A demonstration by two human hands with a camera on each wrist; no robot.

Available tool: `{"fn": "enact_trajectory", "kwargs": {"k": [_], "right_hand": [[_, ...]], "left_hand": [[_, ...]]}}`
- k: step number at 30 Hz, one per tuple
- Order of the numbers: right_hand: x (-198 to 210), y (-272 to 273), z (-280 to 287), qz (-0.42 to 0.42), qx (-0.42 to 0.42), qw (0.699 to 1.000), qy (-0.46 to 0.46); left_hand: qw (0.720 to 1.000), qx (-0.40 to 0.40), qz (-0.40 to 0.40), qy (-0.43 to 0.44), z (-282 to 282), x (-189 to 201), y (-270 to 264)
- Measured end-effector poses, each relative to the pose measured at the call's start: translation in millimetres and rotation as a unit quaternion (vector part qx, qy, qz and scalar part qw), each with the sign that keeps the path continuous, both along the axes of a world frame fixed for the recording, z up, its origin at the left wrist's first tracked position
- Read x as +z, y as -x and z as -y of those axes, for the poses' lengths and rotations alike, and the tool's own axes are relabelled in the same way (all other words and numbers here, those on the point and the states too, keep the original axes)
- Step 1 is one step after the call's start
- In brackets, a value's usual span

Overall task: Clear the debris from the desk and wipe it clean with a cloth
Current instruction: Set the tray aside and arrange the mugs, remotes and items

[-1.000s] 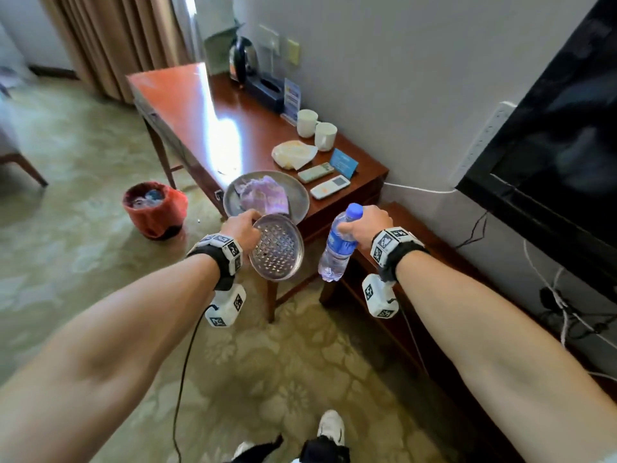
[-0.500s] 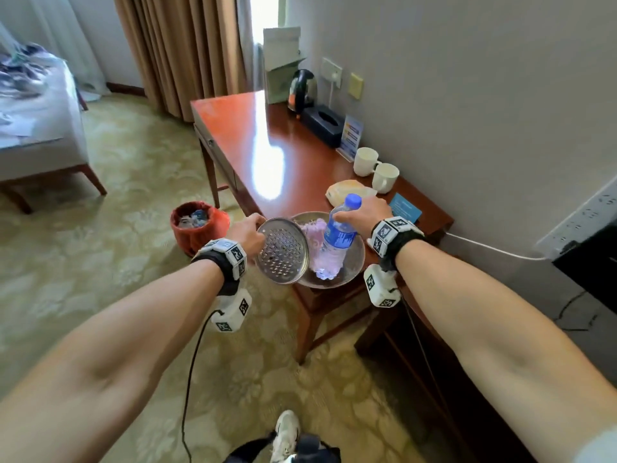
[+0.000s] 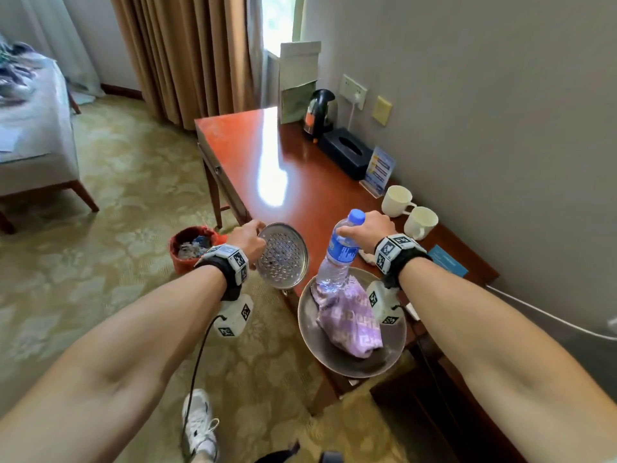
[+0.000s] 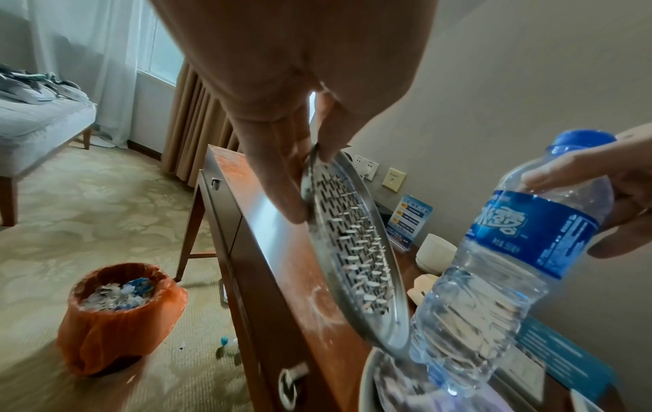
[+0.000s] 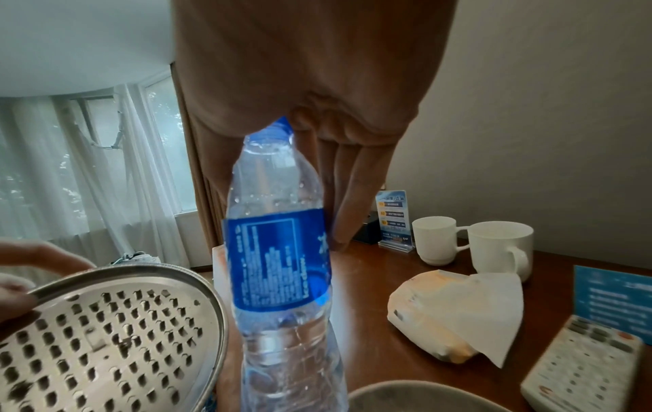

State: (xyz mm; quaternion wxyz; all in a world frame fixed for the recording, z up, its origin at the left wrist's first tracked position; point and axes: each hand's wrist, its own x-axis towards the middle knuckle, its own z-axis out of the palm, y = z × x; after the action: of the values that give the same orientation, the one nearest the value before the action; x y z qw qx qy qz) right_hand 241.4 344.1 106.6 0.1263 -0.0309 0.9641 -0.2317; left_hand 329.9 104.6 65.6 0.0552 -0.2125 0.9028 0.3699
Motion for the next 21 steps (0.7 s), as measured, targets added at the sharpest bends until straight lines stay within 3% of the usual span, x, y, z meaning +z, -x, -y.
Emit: {"fn": "enact_trajectory", "kwargs": {"k": [11, 16, 21], "right_hand": [[-2, 86, 79, -0.014, -0.130, 0.991, 0.009], [2, 116, 80, 0.001, -0.176, 0.984, 0.034], [-6, 156, 70, -0.008, -0.220, 0.975, 0.004]], "left_hand": [[0.988, -0.150, 0.012, 0.040, 92, -11, 166], [0.981, -0.192, 0.040, 0.006, 90, -20, 225], [0.970, -0.241, 0.043, 0.011, 71, -38, 282]]}}
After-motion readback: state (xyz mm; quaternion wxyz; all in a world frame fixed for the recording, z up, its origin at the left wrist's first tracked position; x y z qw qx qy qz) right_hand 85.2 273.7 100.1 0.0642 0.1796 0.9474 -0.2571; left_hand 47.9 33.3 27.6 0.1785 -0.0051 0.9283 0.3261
